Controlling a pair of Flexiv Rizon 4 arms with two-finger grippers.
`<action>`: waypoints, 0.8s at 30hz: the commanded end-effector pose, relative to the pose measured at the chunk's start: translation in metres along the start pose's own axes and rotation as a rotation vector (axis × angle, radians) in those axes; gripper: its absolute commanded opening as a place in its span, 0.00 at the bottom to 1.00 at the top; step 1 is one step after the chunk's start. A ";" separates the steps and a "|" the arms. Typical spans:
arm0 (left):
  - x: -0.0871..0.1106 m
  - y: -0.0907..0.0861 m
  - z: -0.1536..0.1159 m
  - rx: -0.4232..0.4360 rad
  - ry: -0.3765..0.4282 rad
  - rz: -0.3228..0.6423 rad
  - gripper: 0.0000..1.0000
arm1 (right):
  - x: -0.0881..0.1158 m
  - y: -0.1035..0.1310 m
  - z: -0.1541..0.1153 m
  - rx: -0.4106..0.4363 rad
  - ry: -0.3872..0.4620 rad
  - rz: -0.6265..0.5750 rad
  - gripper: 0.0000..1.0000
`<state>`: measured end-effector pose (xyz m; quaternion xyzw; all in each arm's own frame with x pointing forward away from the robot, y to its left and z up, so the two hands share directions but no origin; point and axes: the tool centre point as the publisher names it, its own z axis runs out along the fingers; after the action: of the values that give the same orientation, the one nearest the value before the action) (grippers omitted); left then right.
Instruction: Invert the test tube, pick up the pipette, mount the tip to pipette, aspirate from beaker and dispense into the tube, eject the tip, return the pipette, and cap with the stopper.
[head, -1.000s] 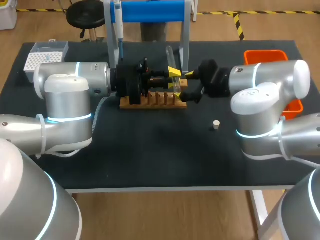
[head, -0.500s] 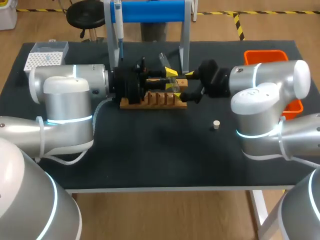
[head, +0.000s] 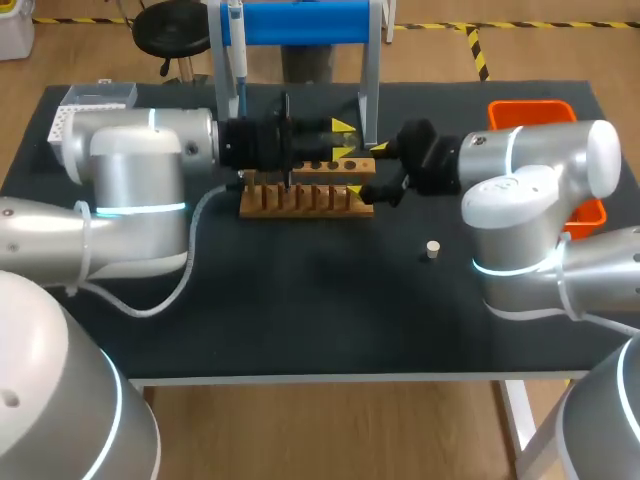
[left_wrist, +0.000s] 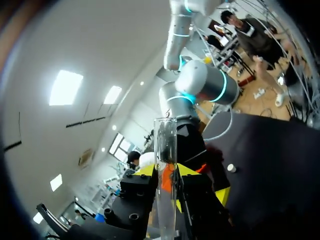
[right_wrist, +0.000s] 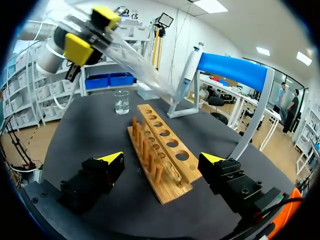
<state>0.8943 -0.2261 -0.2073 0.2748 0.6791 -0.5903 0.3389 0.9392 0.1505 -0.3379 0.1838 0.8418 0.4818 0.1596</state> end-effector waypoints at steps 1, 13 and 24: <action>-0.010 0.010 -0.001 0.015 0.035 -0.061 0.00 | 0.001 -0.001 0.000 -0.003 -0.002 0.000 1.00; -0.025 0.010 -0.010 -0.012 0.035 -0.249 0.00 | 0.001 -0.001 0.000 -0.003 -0.002 0.000 1.00; -0.031 0.016 -0.006 0.047 0.041 -0.471 0.00 | 0.001 -0.001 0.000 -0.003 -0.002 0.000 1.00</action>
<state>0.9164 -0.2151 -0.1938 0.1209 0.7134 -0.6644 0.1868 0.9393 0.1505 -0.3380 0.1835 0.8416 0.4822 0.1597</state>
